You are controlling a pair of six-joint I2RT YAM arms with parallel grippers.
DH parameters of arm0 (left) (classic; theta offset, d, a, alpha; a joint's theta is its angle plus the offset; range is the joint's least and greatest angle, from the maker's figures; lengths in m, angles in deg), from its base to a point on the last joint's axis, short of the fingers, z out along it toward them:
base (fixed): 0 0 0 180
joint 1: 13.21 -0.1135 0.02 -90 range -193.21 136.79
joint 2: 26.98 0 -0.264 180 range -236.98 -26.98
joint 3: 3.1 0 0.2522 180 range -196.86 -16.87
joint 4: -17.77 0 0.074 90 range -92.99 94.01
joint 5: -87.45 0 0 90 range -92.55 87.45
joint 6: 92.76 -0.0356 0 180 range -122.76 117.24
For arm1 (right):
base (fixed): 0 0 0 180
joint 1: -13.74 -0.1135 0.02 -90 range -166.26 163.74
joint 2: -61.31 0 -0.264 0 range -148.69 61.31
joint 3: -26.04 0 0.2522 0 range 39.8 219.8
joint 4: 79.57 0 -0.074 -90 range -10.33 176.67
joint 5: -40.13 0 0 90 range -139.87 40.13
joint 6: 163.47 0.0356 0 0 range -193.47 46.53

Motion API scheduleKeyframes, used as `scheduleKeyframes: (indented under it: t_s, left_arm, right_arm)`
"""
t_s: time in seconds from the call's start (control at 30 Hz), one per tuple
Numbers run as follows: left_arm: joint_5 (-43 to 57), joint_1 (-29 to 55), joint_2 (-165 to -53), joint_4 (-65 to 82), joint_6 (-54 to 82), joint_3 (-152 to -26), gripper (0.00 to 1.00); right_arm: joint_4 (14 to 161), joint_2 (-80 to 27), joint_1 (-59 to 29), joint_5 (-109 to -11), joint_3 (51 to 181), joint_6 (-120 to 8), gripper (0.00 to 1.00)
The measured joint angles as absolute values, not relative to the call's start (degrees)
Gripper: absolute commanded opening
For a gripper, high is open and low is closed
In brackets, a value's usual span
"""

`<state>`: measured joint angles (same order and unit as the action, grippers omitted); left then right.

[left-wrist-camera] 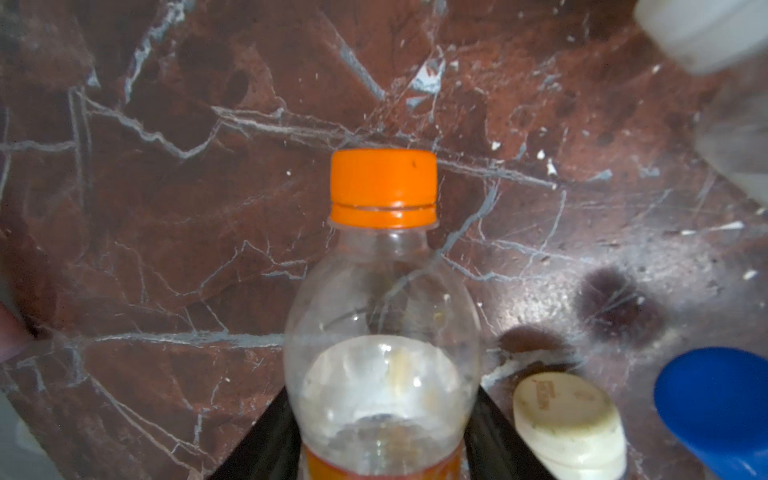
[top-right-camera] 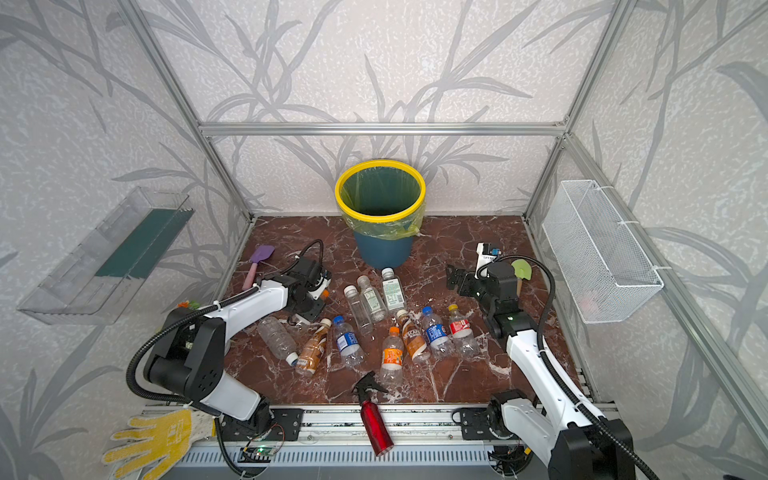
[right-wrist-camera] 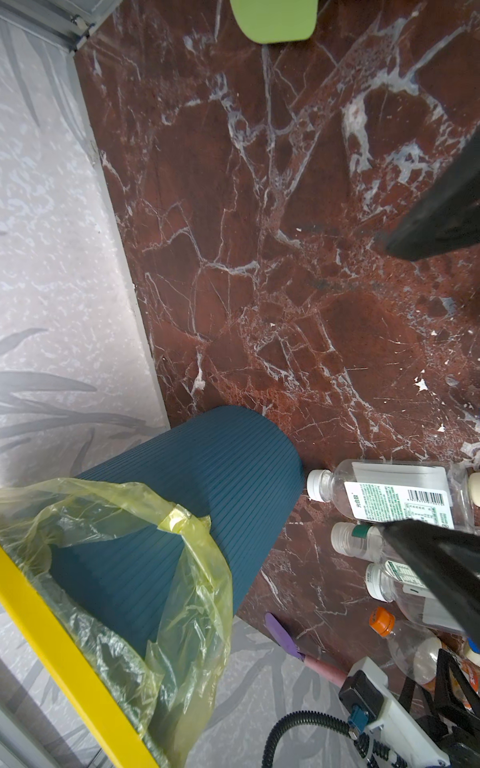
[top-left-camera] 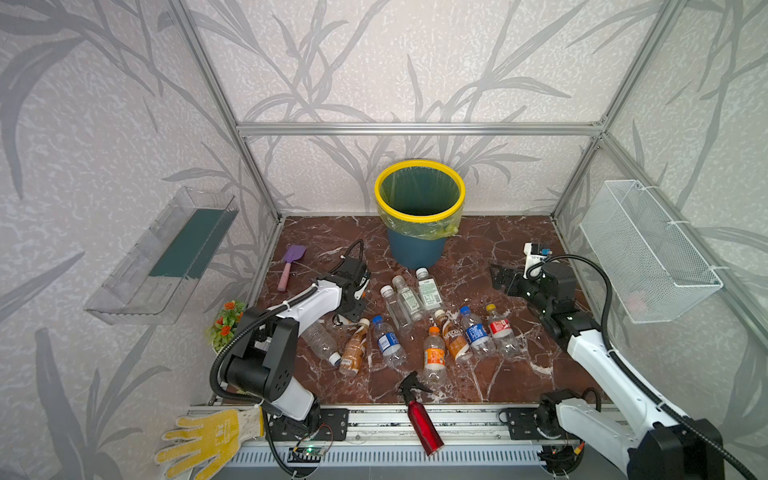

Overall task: Throw the plastic bottles in the bin
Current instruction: 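Grasp the orange-capped clear bottle with the left gripper while the right arm draws back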

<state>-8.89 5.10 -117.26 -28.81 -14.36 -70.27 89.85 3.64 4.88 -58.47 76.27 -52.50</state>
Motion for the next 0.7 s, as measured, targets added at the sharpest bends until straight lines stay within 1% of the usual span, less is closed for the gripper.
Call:
scheduleKeyframes:
  t_s: [0.07, 0.13, 0.23, 0.3, 0.33, 0.4, 0.5, 0.6, 0.7]
  left_arm:
    - [-8.9, 5.1, -117.4, -28.5, -14.2, -70.3, 0.55]
    - [-8.7, 5.1, -117.4, -28.5, -14.1, -70.3, 0.58]
    - [-8.6, 5.1, -117.5, -28.5, -13.7, -70.3, 0.73]
    - [-8.4, 5.1, -118.4, -28.7, -13.1, -70.3, 0.78]
    - [-8.4, 5.1, -119.0, -28.8, -13.1, -70.3, 0.78]
    - [-8.5, 5.1, -120.1, -29.1, -13.0, -70.3, 0.74]
    - [-8.7, 5.1, -120.5, -29.6, -12.8, -70.3, 0.58]
    - [-8.7, 5.1, -120.5, -29.8, -12.4, -70.3, 0.46]
    - [-8.7, 5.1, -120.5, -29.9, -12.3, -70.7, 0.40]
  right_arm:
    - [89.9, 3.5, 4.9, -58.5, 76.2, -52.3, 0.97]
    - [89.9, 3.5, 4.9, -58.5, 76.3, -52.2, 0.97]
    - [89.8, 3.5, 4.9, -58.5, 76.3, -52.2, 0.97]
    - [89.9, 3.5, 4.9, -58.5, 76.3, -52.2, 0.97]
    - [89.9, 3.5, 4.9, -58.5, 76.3, -52.2, 0.97]
    - [89.9, 3.2, 4.9, -58.5, 76.3, -52.2, 0.97]
    - [89.8, 2.7, 4.9, -58.4, 76.3, -52.3, 0.96]
    - [89.7, 2.6, 4.9, -58.3, 76.3, -52.3, 0.96]
    - [89.5, 2.6, 4.9, -58.1, 76.3, -52.4, 0.96]
